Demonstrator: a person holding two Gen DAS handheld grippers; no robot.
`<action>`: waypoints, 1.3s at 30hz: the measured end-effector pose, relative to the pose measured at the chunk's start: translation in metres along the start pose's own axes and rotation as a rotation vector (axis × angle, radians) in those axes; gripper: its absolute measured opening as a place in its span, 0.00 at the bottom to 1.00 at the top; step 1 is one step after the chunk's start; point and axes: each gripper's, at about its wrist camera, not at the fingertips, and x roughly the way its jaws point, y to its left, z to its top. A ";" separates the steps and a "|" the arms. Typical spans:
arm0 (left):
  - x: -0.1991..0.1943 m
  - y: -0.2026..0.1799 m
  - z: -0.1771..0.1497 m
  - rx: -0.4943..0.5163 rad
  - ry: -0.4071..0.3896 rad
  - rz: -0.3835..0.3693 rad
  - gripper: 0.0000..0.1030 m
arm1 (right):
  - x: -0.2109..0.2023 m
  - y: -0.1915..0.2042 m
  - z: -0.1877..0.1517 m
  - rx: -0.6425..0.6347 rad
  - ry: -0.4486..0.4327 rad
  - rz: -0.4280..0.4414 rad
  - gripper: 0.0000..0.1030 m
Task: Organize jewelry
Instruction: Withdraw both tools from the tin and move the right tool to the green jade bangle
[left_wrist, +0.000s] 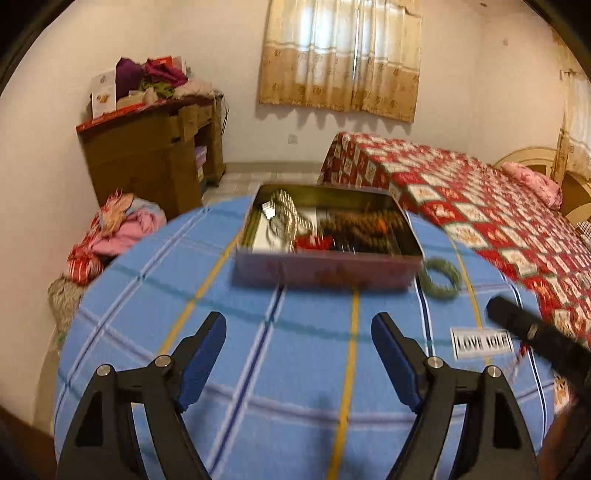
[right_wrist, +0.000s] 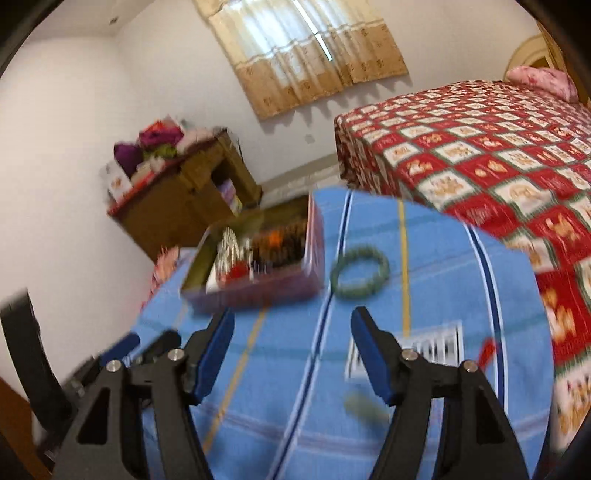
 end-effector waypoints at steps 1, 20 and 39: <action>-0.001 -0.001 -0.003 0.002 0.010 0.009 0.79 | -0.002 0.002 -0.008 -0.023 0.016 -0.004 0.68; -0.041 -0.018 -0.037 0.033 0.011 0.057 0.79 | -0.057 -0.002 -0.036 -0.079 -0.040 -0.053 0.53; -0.025 -0.030 -0.045 0.076 0.018 0.041 0.79 | -0.045 -0.050 -0.009 -0.021 -0.010 -0.100 0.41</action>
